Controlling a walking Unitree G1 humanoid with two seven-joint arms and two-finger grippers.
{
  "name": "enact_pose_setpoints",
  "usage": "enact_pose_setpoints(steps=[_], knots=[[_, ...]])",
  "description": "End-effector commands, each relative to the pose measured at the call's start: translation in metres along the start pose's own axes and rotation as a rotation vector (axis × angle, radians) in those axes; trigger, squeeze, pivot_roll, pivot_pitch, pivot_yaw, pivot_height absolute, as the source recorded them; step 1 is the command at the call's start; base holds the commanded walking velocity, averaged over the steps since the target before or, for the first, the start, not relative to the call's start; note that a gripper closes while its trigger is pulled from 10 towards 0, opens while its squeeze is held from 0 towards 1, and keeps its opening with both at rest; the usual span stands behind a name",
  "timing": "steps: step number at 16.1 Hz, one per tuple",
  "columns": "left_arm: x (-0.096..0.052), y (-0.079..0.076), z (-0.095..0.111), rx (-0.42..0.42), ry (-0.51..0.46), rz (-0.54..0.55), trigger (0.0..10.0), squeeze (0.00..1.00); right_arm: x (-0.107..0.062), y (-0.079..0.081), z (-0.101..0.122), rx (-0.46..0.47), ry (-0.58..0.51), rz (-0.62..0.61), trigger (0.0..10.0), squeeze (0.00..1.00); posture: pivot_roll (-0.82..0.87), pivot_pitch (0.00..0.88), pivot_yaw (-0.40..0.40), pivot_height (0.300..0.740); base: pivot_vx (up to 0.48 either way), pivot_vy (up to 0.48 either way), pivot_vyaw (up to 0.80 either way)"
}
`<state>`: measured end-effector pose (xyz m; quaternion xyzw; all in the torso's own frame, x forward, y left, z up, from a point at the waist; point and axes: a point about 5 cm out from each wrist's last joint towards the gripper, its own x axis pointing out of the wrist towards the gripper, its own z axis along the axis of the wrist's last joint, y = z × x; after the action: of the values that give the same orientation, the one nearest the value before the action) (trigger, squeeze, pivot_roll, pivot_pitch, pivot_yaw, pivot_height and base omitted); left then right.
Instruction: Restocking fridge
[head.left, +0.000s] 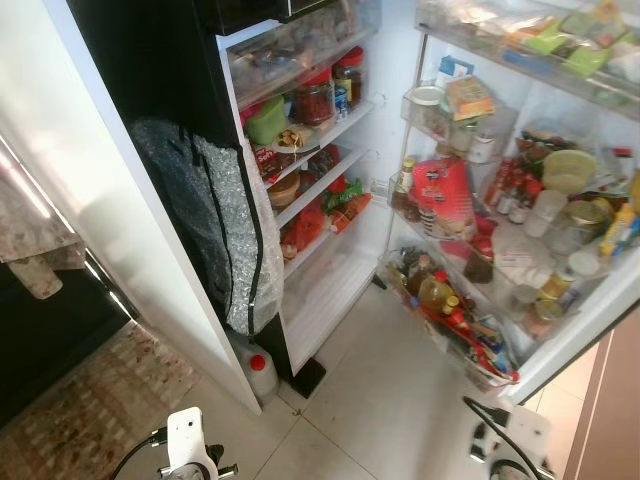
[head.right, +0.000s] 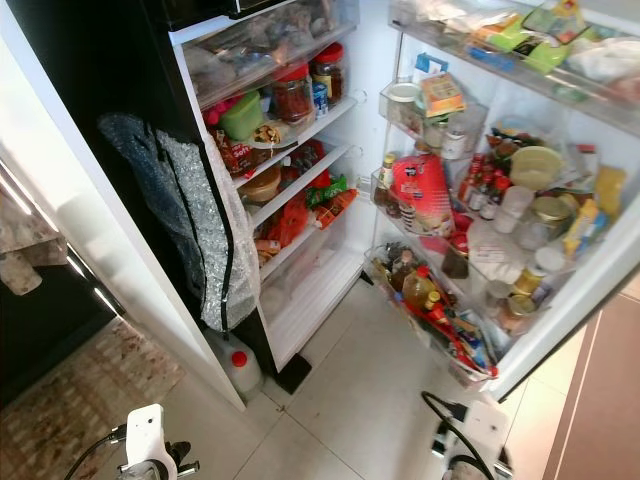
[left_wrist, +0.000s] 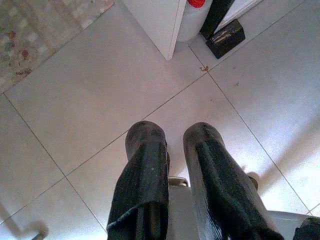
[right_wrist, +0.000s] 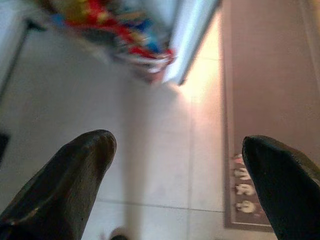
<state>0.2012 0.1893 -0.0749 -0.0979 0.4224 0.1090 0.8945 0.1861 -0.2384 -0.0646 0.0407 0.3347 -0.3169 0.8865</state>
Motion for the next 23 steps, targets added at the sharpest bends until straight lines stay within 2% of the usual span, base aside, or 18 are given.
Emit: enact_pose_setpoints(steps=[1,2,5,9,14,17,23], knots=[[-0.001,0.006,-0.003,0.021,0.009,0.017,10.0,0.00,0.007,-0.010,0.016,0.010,-0.042,-0.067,10.0,0.00,-0.06,0.000,0.030,0.740,0.000,0.000,0.00],[-0.001,0.006,-0.004,0.023,0.009,0.019,10.0,0.00,0.028,-0.050,0.077,0.078,-0.150,-0.199,10.0,0.00,-0.06,0.000,0.027,0.740,0.000,0.000,0.00],[-0.001,0.007,-0.004,0.025,0.009,0.020,10.0,0.00,0.028,-0.063,0.083,0.124,-0.172,-0.318,10.0,0.00,-0.06,0.000,0.027,0.740,0.000,0.000,0.00],[-0.001,0.008,-0.003,0.025,0.008,0.022,10.0,0.00,0.028,-0.074,0.088,0.139,-0.184,-0.404,10.0,0.00,-0.06,0.000,0.032,0.740,0.000,0.000,0.00],[-0.001,0.008,-0.001,0.028,0.003,0.023,10.0,0.00,0.028,-0.077,0.106,0.169,-0.254,-0.433,10.0,0.00,-0.06,0.000,0.036,0.740,0.000,0.000,0.00],[0.000,0.008,0.001,0.031,-0.001,0.023,10.0,0.00,0.027,-0.072,0.123,0.143,-0.338,-0.431,10.0,0.00,-0.05,0.000,0.035,0.740,0.000,0.000,0.00],[0.000,0.009,0.002,0.033,-0.005,0.027,10.0,0.00,0.025,-0.063,0.139,0.146,-0.420,-0.409,10.0,0.00,-0.05,0.000,0.037,0.740,0.000,0.000,0.00]])
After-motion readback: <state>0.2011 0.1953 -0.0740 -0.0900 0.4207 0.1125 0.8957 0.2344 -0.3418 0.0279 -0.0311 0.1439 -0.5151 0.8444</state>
